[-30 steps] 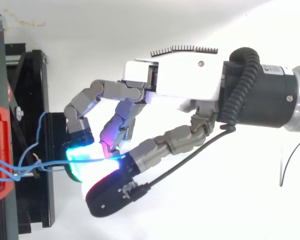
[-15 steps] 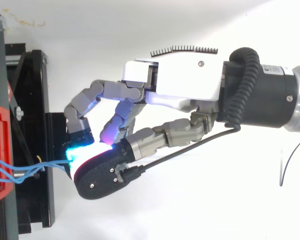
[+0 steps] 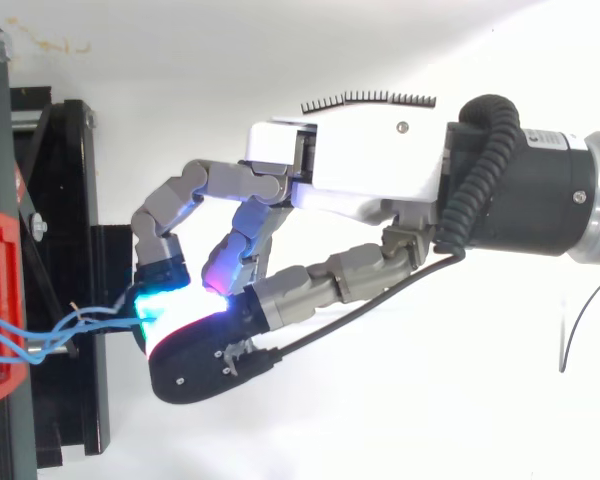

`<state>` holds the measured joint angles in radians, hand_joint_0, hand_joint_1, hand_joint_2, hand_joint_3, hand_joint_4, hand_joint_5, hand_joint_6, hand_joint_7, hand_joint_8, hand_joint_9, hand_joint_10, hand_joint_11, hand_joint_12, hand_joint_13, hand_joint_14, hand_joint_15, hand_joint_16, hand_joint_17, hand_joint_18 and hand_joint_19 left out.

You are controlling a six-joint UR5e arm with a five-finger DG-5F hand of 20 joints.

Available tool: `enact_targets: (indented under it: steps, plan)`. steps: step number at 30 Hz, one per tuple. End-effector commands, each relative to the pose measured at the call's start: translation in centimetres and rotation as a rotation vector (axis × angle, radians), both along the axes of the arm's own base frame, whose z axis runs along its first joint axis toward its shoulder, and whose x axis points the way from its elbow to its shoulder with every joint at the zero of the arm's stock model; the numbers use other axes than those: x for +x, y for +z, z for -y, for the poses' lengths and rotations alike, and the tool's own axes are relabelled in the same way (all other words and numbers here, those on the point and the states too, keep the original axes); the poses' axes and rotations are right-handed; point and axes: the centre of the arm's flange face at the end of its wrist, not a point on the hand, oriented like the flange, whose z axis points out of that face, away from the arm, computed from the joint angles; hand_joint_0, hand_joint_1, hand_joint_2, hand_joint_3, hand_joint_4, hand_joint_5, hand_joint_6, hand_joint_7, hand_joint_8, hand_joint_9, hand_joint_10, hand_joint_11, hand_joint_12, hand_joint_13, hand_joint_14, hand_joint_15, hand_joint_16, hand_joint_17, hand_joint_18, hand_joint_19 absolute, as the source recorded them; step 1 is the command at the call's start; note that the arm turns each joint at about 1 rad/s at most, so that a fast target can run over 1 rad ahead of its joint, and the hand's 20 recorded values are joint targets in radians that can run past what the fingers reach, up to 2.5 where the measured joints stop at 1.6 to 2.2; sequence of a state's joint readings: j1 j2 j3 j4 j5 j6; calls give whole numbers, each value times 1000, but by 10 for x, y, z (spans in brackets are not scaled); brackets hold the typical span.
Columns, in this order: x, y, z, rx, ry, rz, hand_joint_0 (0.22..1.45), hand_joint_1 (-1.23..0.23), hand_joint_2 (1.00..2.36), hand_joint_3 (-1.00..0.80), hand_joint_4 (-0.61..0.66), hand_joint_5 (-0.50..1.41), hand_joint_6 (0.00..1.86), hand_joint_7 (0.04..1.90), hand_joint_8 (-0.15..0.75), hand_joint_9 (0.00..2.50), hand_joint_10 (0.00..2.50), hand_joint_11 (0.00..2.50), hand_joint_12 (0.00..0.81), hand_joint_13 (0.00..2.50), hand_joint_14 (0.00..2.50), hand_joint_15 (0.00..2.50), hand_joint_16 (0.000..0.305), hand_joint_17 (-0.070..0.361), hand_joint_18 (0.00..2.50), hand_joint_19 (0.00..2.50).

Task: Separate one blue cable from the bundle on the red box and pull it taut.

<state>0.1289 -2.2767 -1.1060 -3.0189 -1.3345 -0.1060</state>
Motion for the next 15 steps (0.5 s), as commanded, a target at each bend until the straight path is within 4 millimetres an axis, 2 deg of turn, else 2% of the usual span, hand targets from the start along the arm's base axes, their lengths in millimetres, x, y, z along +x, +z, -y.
enact_targets:
  steps: [1,12,15]
  plan:
    - [0,0,0,0,0,0,577,-758,1005,-35,-43,-139,886,1167,353,1182,13,966,398,973,18,614,51,116,937,625]
    - [-1,1,1,1,20,-6,601,-792,1001,81,-106,-128,910,1213,345,1208,13,971,396,982,16,608,51,115,962,602]
    - [-7,4,2,-2,51,-36,593,-795,1038,88,-112,-123,910,1229,353,1218,12,974,402,986,18,601,52,117,973,597]
